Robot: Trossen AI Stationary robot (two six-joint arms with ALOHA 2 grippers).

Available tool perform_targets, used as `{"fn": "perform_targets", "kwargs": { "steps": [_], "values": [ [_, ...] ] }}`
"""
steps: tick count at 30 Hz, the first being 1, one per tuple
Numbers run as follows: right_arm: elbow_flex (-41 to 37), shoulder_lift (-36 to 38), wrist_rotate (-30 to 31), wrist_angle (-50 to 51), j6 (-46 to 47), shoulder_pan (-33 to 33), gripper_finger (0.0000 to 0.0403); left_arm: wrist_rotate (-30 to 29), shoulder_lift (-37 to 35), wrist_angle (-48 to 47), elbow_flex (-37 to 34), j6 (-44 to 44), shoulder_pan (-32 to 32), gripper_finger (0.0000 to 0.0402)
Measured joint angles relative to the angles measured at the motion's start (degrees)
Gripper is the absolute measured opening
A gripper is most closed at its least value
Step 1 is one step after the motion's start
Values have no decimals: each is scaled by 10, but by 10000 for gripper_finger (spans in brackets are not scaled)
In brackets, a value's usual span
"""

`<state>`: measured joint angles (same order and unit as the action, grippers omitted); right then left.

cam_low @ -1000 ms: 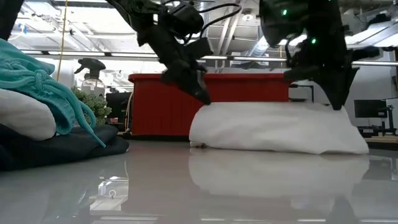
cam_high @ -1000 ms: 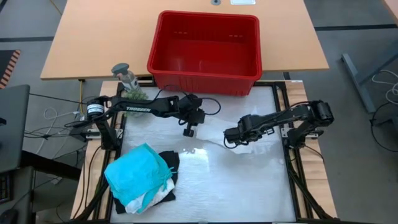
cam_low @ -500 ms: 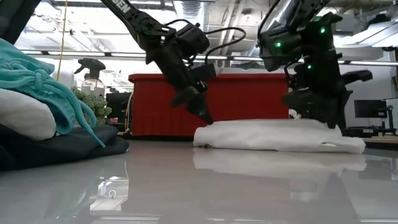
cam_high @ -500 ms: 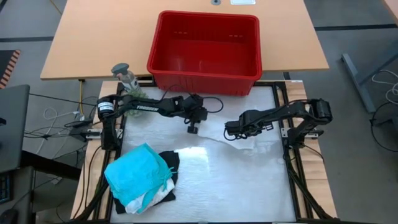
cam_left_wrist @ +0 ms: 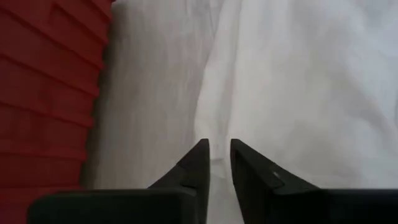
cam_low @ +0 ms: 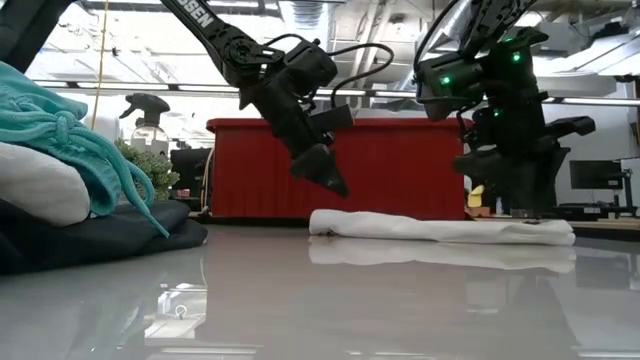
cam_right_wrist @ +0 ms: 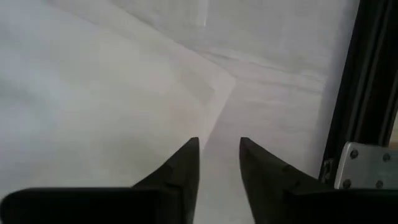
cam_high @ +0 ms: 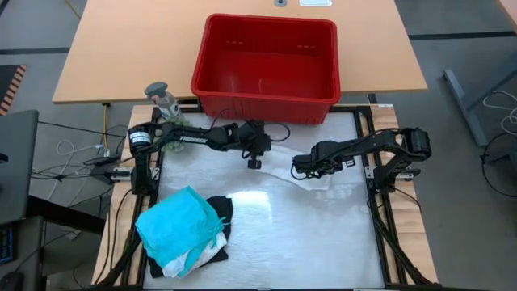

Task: Fold Laundry from Bin
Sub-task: Fold the white shorts

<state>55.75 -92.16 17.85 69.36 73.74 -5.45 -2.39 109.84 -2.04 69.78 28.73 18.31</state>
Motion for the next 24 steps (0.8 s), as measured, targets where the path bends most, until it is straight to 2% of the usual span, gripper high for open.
{"fn": "perform_targets", "kwargs": {
  "steps": [4, 6, 8, 12, 14, 19, 21, 24],
  "values": [
    [1, 0, 8, -26, -36, 1, 175, -6, -2, -18, 6, 12, 7, 85],
    [8, 0, 8, -49, -75, 1, 187, -8, -7, -42, 19, -8, 8, 100],
    [19, 0, 8, -74, -116, 3, 191, 44, -15, -73, 40, -24, 12, 109],
    [45, 0, 18, -159, -243, 26, 188, 214, -27, -147, 82, -57, 23, 111],
    [55, 0, 19, -219, -319, 40, 185, 265, -40, -188, 98, -68, 32, 111],
    [59, -1, 27, -410, -467, 65, 184, 314, -111, -290, 116, -56, 73, 111],
    [61, -14, 46, -470, -504, 62, 184, 317, -149, -325, 116, -48, 88, 111],
    [61, -42, 37, -522, -552, 48, 192, 312, -204, -362, 116, -38, 102, 111]
  ]
}}
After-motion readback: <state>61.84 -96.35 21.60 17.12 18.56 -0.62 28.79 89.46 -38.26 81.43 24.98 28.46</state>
